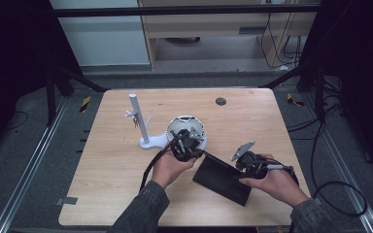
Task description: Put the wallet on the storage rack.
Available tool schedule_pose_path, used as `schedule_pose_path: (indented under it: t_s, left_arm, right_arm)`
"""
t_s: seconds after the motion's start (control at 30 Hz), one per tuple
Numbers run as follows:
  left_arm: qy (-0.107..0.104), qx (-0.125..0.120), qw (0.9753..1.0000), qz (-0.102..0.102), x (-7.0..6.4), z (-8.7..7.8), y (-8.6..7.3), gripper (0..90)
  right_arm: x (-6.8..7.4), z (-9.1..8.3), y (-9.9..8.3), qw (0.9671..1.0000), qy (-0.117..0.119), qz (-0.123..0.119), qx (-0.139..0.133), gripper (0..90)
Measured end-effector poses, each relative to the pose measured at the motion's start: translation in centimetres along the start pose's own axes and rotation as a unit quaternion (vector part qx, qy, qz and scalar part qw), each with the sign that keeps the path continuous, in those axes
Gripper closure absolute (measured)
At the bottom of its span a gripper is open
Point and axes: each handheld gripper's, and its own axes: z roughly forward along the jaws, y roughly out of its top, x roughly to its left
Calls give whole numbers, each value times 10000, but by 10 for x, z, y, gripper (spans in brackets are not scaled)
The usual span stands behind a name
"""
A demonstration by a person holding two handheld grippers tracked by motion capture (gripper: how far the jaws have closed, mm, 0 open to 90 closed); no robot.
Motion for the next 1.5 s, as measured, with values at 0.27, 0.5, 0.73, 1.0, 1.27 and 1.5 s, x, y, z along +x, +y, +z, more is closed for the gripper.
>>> schedule_pose_path:
  t_s: [0.27,0.5,0.73,1.0,1.27,1.5]
  left_arm:
    - [-4,-11,10000,-15,0,0,0,869]
    - [-7,-7,10000,-15,0,0,0,869]
    - [-3,-29,10000,-44,0,0,1,866]
    - [29,-243,9996,-128,1,-13,-1,801]
    - [133,-617,9979,-159,4,-45,-8,439]
    - [-64,-887,9960,15,-3,-63,-11,182]
  right_arm:
    - [0,4,1,9999,-48,-79,97,460]
    - [2,7,4,9997,-74,-133,184,496]
    - [5,11,8,9991,-146,-274,298,605]
    - [10,11,12,9964,-463,-671,250,846]
    - [2,-16,-2,9966,-422,-599,-371,849]
    - [-7,-49,-10,9913,-600,-522,-1050,850]
